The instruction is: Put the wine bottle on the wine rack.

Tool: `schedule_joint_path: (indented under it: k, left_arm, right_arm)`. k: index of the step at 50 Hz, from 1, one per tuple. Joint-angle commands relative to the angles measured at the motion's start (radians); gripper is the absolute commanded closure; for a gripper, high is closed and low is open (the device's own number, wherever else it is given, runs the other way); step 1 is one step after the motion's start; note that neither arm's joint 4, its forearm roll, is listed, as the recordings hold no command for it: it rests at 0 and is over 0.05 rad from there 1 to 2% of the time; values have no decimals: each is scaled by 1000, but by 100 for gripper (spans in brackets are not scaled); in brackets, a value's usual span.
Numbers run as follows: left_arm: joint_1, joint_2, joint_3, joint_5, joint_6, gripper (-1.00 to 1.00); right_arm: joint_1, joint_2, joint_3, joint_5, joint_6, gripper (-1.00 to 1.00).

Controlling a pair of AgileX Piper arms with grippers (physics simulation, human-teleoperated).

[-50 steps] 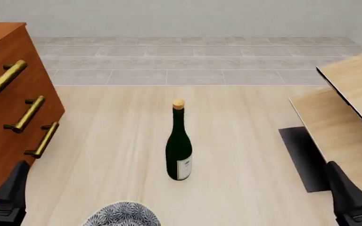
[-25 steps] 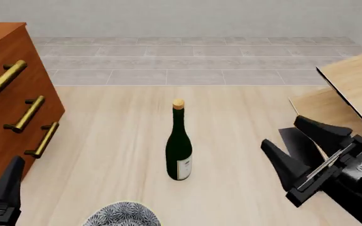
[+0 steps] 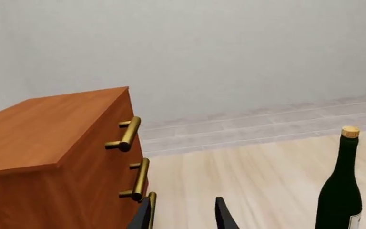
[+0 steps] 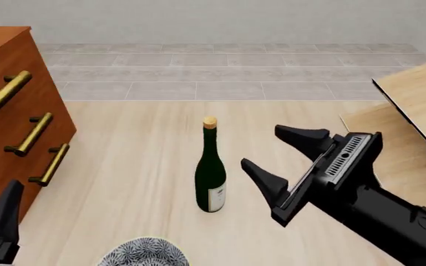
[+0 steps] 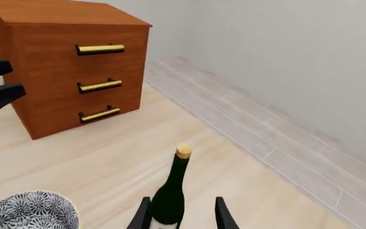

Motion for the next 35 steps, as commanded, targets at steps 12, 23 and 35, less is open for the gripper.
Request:
schedule_joint_path:
  k: [12, 23, 35]
  left_arm:
    - [-1, 0, -21, 12, 5, -100]
    - [7, 0, -12, 1, 5, -100]
    - [18, 0, -14, 0, 5, -100]
  right_arm:
    - [24, 129, -113, -10, -33, -100]
    - [3, 214, -160, -35, -11, -100]
    - [-2, 310, -184, -81, 28, -100]
